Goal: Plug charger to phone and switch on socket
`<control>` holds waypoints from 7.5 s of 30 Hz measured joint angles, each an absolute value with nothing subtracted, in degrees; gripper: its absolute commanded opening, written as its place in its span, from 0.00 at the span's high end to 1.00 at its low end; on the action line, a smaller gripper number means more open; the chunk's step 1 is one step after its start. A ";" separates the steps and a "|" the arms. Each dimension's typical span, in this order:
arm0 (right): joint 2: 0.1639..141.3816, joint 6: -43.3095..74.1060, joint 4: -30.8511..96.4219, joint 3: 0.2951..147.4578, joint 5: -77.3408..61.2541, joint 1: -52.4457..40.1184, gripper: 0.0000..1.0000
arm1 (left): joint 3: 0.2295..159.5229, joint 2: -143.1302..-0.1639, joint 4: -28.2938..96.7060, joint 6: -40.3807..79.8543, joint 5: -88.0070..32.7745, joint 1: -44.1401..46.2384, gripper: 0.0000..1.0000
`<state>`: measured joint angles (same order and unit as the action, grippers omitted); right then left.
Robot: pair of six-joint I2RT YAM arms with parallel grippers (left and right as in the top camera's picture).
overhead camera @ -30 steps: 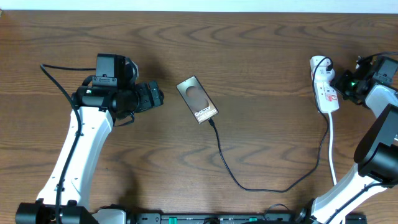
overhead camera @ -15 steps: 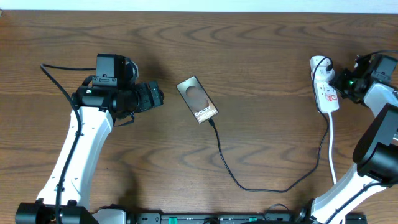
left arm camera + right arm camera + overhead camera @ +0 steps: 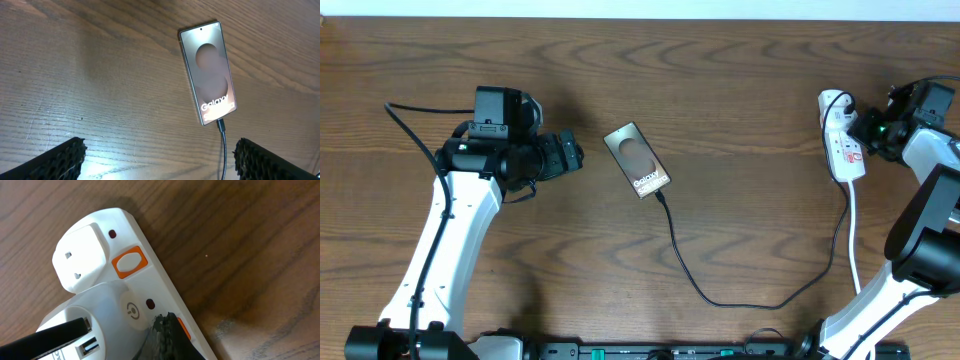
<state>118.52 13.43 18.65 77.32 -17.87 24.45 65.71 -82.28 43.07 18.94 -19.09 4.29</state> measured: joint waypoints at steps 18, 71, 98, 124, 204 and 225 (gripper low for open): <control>115.85 16.19 28.47 76.84 -16.23 13.32 0.99 | 65.71 -82.28 43.05 18.94 -19.07 4.29 0.05; 46.85 -5.48 76.03 75.55 -28.51 0.25 0.01 | 65.71 -33.85 61.52 9.06 -16.12 4.29 0.05; 46.85 -5.52 76.07 75.55 -28.53 0.25 0.01 | 10.66 -0.75 0.32 8.51 -1.78 -3.84 0.02; 46.85 -5.52 76.07 75.55 -28.51 0.25 0.01 | 0.78 -0.58 1.34 8.75 -2.39 -3.99 0.02; 0.84 3.36 2.96 0.38 -13.04 0.08 0.01 | 1.39 -0.60 2.20 8.75 -1.74 -3.99 0.02; 0.84 3.36 2.98 0.38 -13.02 0.08 0.01 | 1.39 -0.60 2.20 8.75 -1.72 -3.99 0.02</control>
